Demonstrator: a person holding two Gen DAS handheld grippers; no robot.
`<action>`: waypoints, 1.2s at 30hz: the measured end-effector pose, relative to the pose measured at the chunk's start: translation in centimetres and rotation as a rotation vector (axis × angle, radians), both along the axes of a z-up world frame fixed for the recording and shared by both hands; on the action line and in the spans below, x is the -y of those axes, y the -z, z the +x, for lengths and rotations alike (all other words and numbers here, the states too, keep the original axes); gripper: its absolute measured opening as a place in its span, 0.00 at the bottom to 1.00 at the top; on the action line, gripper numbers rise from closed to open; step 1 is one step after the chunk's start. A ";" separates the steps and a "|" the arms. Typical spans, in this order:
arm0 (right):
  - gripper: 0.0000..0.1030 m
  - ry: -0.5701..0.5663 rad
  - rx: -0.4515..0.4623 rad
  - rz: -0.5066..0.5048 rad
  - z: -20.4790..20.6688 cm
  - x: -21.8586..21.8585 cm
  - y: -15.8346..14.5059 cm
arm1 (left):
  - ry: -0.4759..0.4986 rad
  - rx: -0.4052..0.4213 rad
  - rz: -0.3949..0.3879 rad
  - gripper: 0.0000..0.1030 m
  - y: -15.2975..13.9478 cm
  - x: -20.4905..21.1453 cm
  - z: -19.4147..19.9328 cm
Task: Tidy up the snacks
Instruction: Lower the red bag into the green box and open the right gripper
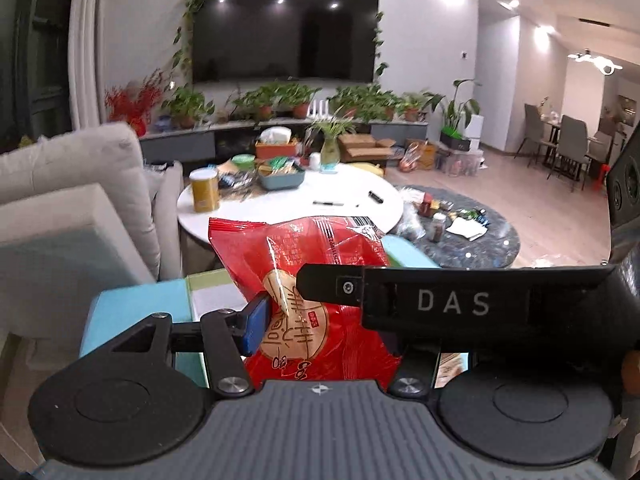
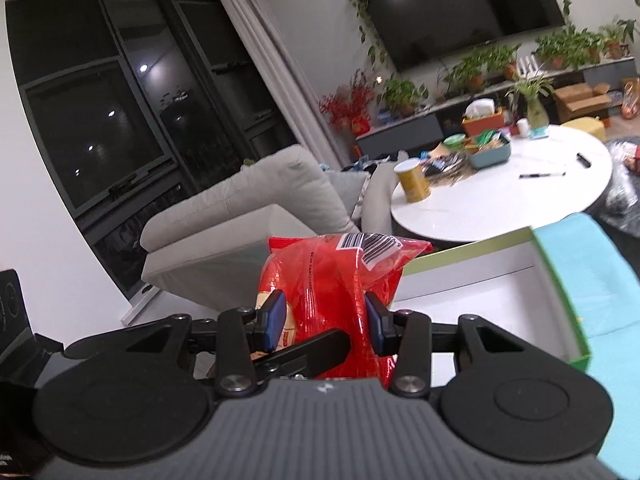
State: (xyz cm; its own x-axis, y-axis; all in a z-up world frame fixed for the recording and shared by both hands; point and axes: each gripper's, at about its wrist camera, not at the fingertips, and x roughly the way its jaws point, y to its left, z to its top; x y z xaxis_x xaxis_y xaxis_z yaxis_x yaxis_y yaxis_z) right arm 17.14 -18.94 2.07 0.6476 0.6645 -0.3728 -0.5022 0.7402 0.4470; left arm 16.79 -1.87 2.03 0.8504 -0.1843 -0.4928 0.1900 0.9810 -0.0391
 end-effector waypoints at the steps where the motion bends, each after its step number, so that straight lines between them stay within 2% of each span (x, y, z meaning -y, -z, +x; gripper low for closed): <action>1: 0.77 -0.004 -0.011 -0.007 0.7 -0.4 0.5 | -0.004 -0.012 -0.001 0.51 0.5 -0.3 0.6; 13: 0.77 -0.016 -0.093 -0.034 3.3 -2.2 3.3 | -0.026 -0.103 -0.015 0.51 4.5 -2.2 5.6; 24: 0.77 -0.017 -0.130 -0.096 4.9 -4.1 5.4 | -0.053 -0.165 -0.023 0.53 7.3 -3.3 6.7; 27: 0.77 0.028 -0.132 -0.145 4.8 -4.2 5.5 | -0.065 -0.153 0.005 0.64 7.0 -3.2 6.1; 36: 0.77 0.032 -0.044 -0.150 1.9 -3.4 2.4 | -0.068 -0.082 -0.010 0.64 4.2 -3.2 3.1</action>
State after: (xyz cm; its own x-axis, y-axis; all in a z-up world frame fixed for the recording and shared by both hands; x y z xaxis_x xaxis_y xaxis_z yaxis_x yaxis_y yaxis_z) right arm 19.01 -15.51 -0.33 0.6482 0.5790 -0.4946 -0.4599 0.8153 0.3518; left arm 19.93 1.28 -2.21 0.8180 -0.1331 -0.5597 0.1190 0.9910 -0.0618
